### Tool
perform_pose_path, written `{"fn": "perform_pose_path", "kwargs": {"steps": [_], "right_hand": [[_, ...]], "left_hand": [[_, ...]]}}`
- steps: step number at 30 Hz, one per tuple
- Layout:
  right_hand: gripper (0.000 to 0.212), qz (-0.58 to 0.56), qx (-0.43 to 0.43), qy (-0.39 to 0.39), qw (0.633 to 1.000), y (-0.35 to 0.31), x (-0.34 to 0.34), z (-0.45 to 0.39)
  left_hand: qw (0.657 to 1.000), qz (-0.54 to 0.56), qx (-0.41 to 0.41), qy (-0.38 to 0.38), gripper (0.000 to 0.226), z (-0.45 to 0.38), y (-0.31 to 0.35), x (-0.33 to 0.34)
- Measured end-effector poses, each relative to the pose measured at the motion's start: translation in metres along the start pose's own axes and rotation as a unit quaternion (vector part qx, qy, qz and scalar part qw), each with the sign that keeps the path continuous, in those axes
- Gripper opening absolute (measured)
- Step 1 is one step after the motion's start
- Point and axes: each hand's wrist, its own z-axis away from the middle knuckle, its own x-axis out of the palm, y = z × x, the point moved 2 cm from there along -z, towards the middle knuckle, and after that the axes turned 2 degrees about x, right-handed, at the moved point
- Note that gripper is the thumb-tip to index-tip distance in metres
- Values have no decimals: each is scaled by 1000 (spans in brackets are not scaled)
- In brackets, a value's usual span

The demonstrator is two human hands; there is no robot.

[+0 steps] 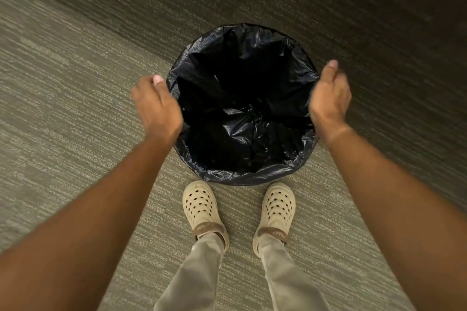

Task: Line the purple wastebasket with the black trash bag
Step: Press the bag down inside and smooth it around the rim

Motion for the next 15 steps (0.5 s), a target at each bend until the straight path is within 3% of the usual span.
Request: {"fn": "perform_pose_path", "kwargs": {"steps": [3, 6, 10, 15], "right_hand": [[62, 85, -34, -38, 995, -16, 13, -13], [68, 137, -39, -39, 989, -17, 21, -16], [70, 139, -64, -2, 988, -15, 24, -17], [70, 137, -67, 2, 988, -16, 22, -15]], "left_hand": [[998, -14, 42, -38, 42, -15, 5, 10], [998, -27, 58, -17, 43, -20, 3, 15], [994, -50, 97, 3, 41, -19, 3, 17], [994, -55, 90, -13, 41, -18, 5, 16]]}}
